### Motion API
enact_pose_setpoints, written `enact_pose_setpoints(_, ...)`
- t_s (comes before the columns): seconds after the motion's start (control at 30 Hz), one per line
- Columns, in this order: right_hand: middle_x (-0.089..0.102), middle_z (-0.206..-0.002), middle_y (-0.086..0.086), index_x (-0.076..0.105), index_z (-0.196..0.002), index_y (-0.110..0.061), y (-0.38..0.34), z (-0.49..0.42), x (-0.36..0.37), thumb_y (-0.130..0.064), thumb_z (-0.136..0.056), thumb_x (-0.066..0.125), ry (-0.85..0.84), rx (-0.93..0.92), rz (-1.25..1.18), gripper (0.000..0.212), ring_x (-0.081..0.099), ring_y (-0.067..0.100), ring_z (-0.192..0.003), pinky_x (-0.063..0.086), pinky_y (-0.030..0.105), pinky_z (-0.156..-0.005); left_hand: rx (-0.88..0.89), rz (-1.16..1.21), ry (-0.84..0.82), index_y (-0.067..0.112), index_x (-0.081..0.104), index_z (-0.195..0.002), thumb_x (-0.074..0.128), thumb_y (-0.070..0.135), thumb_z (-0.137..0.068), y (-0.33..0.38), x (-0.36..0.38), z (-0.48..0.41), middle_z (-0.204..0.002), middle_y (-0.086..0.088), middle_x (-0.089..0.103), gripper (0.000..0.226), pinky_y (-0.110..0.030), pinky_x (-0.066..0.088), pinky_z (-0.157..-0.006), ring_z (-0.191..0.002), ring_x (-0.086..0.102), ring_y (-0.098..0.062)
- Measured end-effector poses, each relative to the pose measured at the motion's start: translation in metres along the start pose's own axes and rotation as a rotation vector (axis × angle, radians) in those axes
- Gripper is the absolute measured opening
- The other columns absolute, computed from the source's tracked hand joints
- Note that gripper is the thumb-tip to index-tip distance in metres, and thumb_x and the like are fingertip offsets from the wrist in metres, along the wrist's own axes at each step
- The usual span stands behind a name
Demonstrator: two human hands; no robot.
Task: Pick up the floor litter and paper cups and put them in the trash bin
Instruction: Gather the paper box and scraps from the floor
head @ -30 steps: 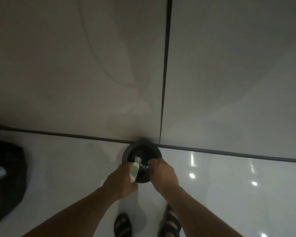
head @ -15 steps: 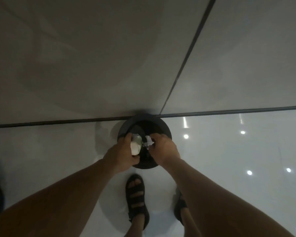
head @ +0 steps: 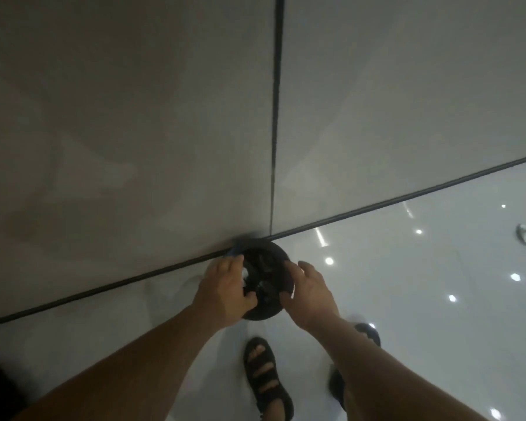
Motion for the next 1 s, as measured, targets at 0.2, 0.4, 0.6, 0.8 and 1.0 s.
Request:
enact_pose_setpoints(0.2, 0.019, -0.160, -0.001, 0.022, -0.151, -0.034, 0.042, 0.060, -0.077, -0.046, -0.093, 0.055, 0.129, 0.097, -0.063, 0.069, 0.022, 0.020, -0.145, 0.034, 0.035, -0.110, 0.155, -0.146, -0.022, 0.018, 0.009, -0.152, 0.058, 0.050, -0.083, 0.090, -0.038, 0.025, -0.157, -0.003, 0.015, 0.090, -0.042, 0.024, -0.115, -0.144, 0.014, -0.022)
enact_pose_setpoints(0.4, 0.016, -0.159, -0.001, 0.023, -0.152, -0.032, 0.123, 0.140, -0.151, -0.043, -0.093, 0.052, 0.266, 0.204, -0.133, 0.066, 0.018, 0.019, -0.145, 0.035, 0.034, -0.109, 0.308, -0.272, -0.100, 0.020, 0.005, -0.152, 0.055, 0.053, -0.085, 0.223, -0.039, 0.057, -0.159, -0.001, 0.009, 0.090, -0.045, 0.020, -0.116, -0.145, 0.008, -0.023)
enact_pose_setpoints(0.6, 0.014, -0.160, 0.001, 0.021, -0.152, -0.032, 0.243, 0.247, -0.193, -0.045, -0.092, 0.051, 0.382, 0.371, -0.204, 0.068, 0.015, 0.020, -0.146, 0.034, 0.035, -0.111, 0.494, -0.461, -0.168, 0.021, 0.001, -0.152, 0.051, 0.054, -0.087, 0.386, 0.004, 0.106, -0.160, -0.001, 0.004, 0.089, -0.047, 0.018, -0.116, -0.146, 0.003, -0.022)
enact_pose_setpoints(0.8, 0.012, -0.160, 0.002, 0.020, -0.152, -0.031, 0.360, 0.362, -0.208, -0.045, -0.093, 0.050, 0.461, 0.540, -0.315, 0.068, 0.013, 0.021, -0.146, 0.032, 0.037, -0.112, 0.675, -0.572, -0.214, 0.021, 0.007, -0.152, 0.052, 0.055, -0.087, 0.533, 0.085, 0.181, -0.159, 0.000, 0.009, 0.086, -0.046, 0.020, -0.116, -0.146, 0.007, -0.021)
enact_pose_setpoints(1.0, 0.012, -0.160, 0.002, 0.019, -0.152, -0.031, 0.451, 0.460, -0.219, -0.045, -0.094, 0.050, 0.546, 0.649, -0.405, 0.068, 0.013, 0.022, -0.146, 0.030, 0.037, -0.112, 0.850, -0.612, -0.225, 0.021, 0.018, -0.150, 0.057, 0.051, -0.084, 0.655, 0.155, 0.251, -0.155, 0.001, 0.022, 0.082, -0.042, 0.027, -0.113, -0.143, 0.017, -0.020)
Point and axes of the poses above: each hand's wrist, its own z-axis away from the middle knuckle, its own x-axis out of the palm, y = z × x, the point moved 3 cm from there along -z, towards the middle knuckle
